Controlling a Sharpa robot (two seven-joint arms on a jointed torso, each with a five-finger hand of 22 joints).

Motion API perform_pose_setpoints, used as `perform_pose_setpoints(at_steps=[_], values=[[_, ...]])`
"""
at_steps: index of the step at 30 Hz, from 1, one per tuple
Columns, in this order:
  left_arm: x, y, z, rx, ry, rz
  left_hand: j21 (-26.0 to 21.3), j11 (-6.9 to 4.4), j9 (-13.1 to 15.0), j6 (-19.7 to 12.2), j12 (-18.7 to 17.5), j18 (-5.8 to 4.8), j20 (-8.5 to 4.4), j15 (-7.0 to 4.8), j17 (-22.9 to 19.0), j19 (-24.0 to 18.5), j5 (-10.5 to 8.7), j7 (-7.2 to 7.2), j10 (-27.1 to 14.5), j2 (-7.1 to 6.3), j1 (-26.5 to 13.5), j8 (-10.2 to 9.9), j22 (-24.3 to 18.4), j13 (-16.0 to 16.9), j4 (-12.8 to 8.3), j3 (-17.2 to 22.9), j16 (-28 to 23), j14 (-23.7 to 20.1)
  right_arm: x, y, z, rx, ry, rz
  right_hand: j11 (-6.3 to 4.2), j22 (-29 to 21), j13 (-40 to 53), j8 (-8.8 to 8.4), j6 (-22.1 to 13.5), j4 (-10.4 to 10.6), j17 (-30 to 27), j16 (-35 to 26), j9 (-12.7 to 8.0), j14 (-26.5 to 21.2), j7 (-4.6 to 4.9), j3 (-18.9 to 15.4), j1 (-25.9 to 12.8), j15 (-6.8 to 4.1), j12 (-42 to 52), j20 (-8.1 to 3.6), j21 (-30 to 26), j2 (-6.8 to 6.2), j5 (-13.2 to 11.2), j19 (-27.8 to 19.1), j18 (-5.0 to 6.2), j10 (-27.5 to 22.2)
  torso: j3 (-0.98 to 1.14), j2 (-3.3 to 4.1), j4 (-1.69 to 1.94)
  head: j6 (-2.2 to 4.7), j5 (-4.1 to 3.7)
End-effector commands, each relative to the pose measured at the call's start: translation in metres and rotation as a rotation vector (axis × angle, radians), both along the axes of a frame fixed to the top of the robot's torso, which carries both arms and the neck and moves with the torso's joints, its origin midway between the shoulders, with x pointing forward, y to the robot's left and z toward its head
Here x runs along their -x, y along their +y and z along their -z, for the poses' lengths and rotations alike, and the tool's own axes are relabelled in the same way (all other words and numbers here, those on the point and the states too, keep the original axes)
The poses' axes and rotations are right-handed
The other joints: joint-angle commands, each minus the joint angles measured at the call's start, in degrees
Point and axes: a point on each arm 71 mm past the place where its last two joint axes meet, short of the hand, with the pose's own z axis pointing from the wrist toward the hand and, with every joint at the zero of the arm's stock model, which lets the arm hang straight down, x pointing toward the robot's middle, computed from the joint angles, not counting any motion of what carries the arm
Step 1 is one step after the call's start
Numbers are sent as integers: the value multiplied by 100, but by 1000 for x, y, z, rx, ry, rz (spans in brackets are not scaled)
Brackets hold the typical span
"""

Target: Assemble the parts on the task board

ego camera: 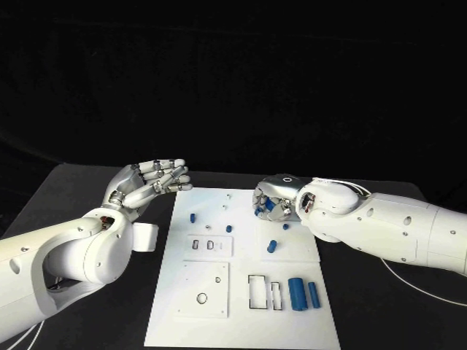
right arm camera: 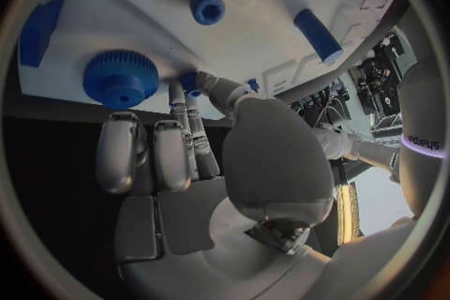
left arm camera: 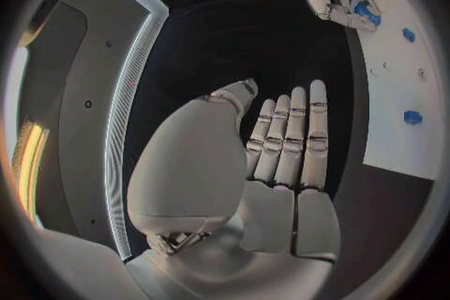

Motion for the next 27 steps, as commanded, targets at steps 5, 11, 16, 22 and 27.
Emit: perform_pose_setpoints(at_steps=[5, 11, 16, 22, 27], values=[[0, -1, -1, 10, 0, 20, 40, 25, 3, 20, -33, 53, -9, -22, 11, 51, -26, 27, 29, 1, -35, 14, 8, -4, -27, 9, 35, 8, 3, 1, -8, -79, -111, 10, -132, 432, 130, 235, 42, -53, 53, 80, 234, 246, -61, 95, 106, -77, 68, -52, 288, 206, -41, 226, -149, 222, 3, 32, 1, 19, 19], [-1, 1, -1, 6, 5, 15, 48, 24, 2, 18, -36, 53, -11, -23, 14, 51, -26, 27, 28, 3, -31, 13, 12, -4, -34, 13, 37, 8, 7, 8, -15, -140, -159, 10, -137, 497, 146, 277, 21, -76, 57, 91, 282, 245, -63, 105, 110, -82, 63, -60, 332, 191, -49, 254, -161, 224, -9, 38, 9, 71, 24], [-2, 2, 0, 4, 7, 12, 70, 25, 3, 22, -46, 40, -12, -13, 24, 11, -28, 23, 29, -1, -26, 13, 28, -3, -69, 30, 24, -39, 3, 14, -22, -195, -216, 29, -126, 516, 171, 331, -39, -123, 57, 105, 357, 242, -45, 137, 115, -76, 42, -62, 346, 156, 74, 245, -162, 202, -5, 53, 33, 107, 17], [-3, 2, 0, 4, 8, 11, 77, 27, 2, 21, -50, 34, -11, -7, 29, -17, -28, 23, 30, -2, -33, 12, 34, -3, -80, 37, 16, -64, -8, 22, -26, -238, -246, 52, -113, 557, 184, 349, -89, -140, 64, 119, 396, 243, -29, 157, 106, -67, 22, -57, 372, 143, 119, 256, -168, 171, -15, 69, 34, 131, 18], [-3, 1, 0, 4, 8, 13, 77, 27, 2, 21, -50, 34, -11, -7, 29, -17, -28, 23, 30, -2, -33, 12, 34, -3, -80, 37, 16, -64, -13, 29, -23, -229, -213, 55, -95, 548, 190, 356, -136, -127, 51, 120, 423, 239, -15, 153, 62, -52, -4, -46, 366, 130, 99, 239, -165, 132, -16, 83, 44, 139, 30]])
